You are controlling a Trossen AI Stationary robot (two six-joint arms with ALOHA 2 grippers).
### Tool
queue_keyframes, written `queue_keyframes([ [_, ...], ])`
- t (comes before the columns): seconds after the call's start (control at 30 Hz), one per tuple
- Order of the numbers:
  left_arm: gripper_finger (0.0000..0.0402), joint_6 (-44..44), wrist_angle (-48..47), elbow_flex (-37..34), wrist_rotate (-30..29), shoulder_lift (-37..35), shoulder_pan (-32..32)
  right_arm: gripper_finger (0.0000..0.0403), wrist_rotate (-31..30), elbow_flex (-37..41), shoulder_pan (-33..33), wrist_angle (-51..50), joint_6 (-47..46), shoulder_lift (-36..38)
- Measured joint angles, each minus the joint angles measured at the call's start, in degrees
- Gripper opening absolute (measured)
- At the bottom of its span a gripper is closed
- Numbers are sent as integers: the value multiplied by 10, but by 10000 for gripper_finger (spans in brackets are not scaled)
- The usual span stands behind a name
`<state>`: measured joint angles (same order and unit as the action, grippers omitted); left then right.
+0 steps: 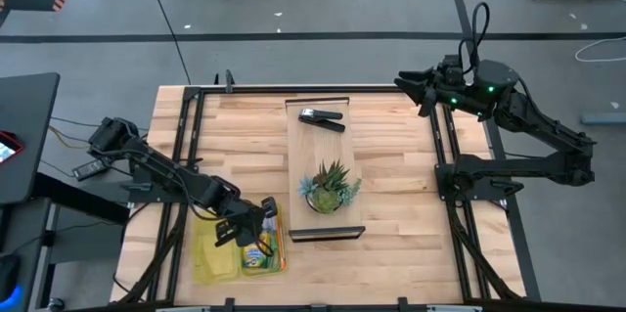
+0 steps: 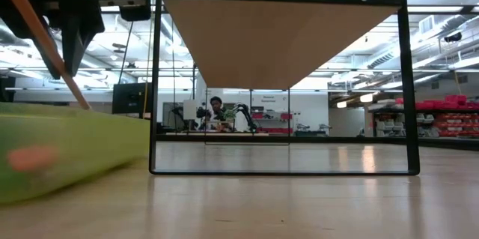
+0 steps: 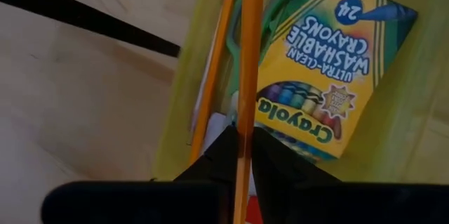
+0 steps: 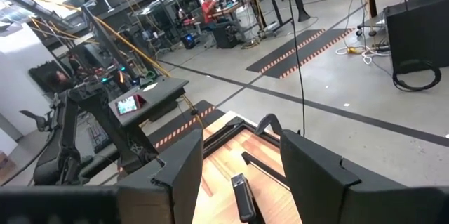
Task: Pack school essentials
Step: Put the yellow pencil into the yellow supply box
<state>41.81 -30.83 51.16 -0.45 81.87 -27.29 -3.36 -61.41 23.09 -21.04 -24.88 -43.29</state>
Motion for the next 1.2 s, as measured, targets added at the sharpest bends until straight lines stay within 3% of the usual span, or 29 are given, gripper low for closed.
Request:
queue_keyframes([
  [0.43, 34, 41, 9, 0, -15, 0, 2, 196, 5, 0, 0, 0, -1, 0],
  [1.2, 44, 90, 98, 0, -62, 84, -2, 196, 5, 0, 0, -4, 0, 0],
])
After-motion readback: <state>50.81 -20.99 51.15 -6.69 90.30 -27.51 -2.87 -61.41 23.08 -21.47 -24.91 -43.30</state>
